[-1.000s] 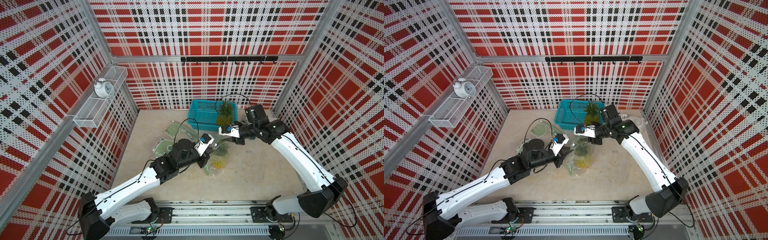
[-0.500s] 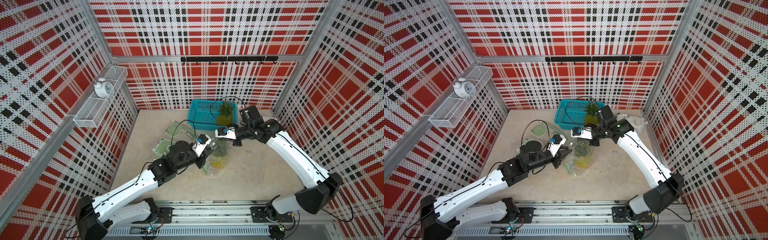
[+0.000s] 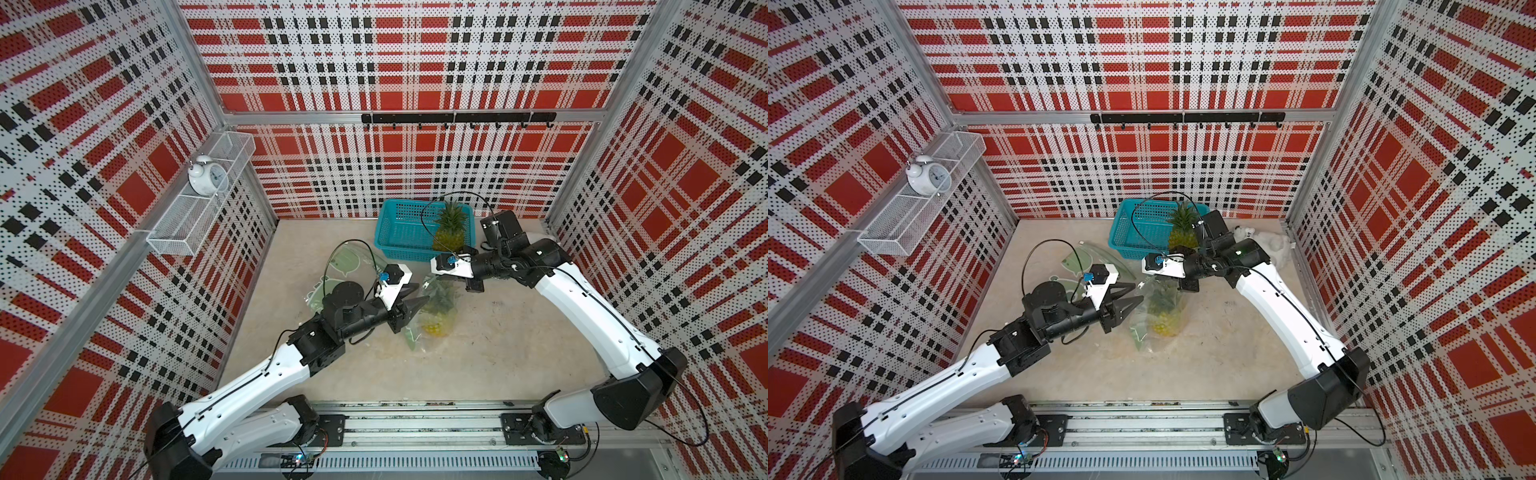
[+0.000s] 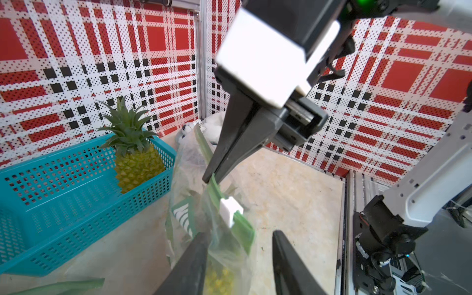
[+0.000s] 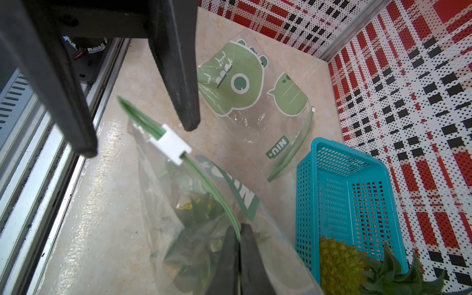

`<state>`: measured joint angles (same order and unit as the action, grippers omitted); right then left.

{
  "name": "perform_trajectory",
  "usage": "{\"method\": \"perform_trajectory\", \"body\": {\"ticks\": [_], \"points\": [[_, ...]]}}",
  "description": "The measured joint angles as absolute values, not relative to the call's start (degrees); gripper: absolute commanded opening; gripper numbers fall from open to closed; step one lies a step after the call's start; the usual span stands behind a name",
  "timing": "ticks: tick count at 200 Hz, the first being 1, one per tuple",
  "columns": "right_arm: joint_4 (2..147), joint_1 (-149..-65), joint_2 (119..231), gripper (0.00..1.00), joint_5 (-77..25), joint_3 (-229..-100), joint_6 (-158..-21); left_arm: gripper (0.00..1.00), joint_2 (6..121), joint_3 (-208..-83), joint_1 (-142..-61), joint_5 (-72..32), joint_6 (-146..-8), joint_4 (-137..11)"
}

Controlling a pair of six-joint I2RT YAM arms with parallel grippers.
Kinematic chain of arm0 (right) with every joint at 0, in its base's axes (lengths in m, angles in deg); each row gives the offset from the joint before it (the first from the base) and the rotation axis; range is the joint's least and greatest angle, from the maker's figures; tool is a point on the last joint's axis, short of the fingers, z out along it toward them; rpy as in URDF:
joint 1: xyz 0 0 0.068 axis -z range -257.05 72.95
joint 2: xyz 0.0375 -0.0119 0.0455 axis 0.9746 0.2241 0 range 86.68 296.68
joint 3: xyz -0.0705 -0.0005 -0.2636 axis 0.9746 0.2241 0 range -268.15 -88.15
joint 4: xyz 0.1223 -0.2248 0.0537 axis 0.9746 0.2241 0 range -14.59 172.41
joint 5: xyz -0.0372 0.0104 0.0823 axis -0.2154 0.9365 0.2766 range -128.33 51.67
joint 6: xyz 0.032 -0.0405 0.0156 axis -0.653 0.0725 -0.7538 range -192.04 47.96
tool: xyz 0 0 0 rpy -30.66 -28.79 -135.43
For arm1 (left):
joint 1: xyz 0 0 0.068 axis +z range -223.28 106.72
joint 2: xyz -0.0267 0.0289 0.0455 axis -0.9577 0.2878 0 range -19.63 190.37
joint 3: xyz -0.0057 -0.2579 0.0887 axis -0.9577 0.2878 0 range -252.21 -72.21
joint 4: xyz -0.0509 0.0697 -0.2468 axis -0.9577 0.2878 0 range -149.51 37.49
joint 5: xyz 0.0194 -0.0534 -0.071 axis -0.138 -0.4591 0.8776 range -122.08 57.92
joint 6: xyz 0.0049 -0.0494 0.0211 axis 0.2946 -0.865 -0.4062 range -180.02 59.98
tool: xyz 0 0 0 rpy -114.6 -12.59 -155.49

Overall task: Open the zip-top bag and take out the pineapple
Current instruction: Unzip the zipper on the zipper food storage bag.

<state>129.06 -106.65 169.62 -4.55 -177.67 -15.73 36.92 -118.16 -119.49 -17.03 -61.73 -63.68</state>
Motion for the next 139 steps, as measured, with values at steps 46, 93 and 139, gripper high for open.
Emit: {"method": "perform_trajectory", "body": {"ticks": [46,93,139], "points": [[128.67,-106.68,169.35,0.00,-4.72,-177.67,-15.97,0.19,37.40,-118.16,-119.47,-15.78,-62.52,-64.81],[128.67,-106.68,168.50,0.14,-5.05,-177.67,-16.16,0.00,37.88,-118.16,-119.43,-16.00,-62.76,-65.18],[128.47,-108.08,167.61,0.33,-2.89,-177.80,-16.40,0.00,37.90,-118.16,-119.43,-17.21,-62.76,-65.08]]}}
